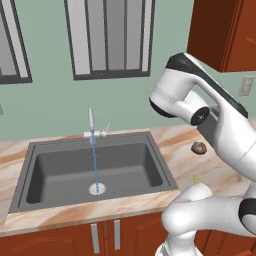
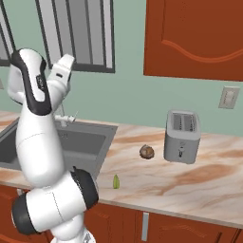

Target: Turn on the sink faucet. Then move the lemon wedge from the counter to the sink. Turn off the sink. Move the vegetable from the sink to the pot next to the stove. Finally move the pot to the front left burner.

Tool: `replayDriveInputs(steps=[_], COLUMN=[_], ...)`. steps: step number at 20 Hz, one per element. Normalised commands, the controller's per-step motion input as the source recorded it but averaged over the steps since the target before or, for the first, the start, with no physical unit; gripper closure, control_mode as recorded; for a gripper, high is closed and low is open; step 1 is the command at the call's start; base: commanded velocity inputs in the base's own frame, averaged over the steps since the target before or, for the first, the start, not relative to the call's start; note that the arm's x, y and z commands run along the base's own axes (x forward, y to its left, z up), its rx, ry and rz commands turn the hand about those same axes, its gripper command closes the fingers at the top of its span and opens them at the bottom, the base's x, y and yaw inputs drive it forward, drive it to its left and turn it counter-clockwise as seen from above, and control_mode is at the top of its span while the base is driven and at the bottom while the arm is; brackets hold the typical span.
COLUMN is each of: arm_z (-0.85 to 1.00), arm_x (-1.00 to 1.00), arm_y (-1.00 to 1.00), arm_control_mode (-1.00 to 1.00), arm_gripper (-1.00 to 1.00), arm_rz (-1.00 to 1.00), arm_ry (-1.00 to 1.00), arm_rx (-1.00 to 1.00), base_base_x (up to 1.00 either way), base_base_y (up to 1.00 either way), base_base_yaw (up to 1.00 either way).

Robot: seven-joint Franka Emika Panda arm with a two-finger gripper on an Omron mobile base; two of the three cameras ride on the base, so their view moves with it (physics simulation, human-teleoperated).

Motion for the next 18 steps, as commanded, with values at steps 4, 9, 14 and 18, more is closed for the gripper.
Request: replayDriveInputs(steps=[4,9,14,18], arm_z=[0.27,0.26,0.19,0.15], arm_x=[-0.40,-0.32,-0.24,-0.18], arm_y=[-0.10,-0.05,0.00,0.00], arm_control_mode=[-1.00,-1.00,-1.00,-1.00], arm_gripper=[-1.00,-1.00,-1.00,-1.00], arm_rz=[0.00,0.01,0.04,0.05], arm_ry=[-0.17,-0.21,-0.25,-0.28], arm_rx=[-0.71,-0.71,-0.73,-0.73], base_base_x=[0.00,0.00,0.00,0.00], base_base_y=[0.00,0.00,0.00,0.00], base_base_yaw=[0.00,0.00,0.00,0.00])
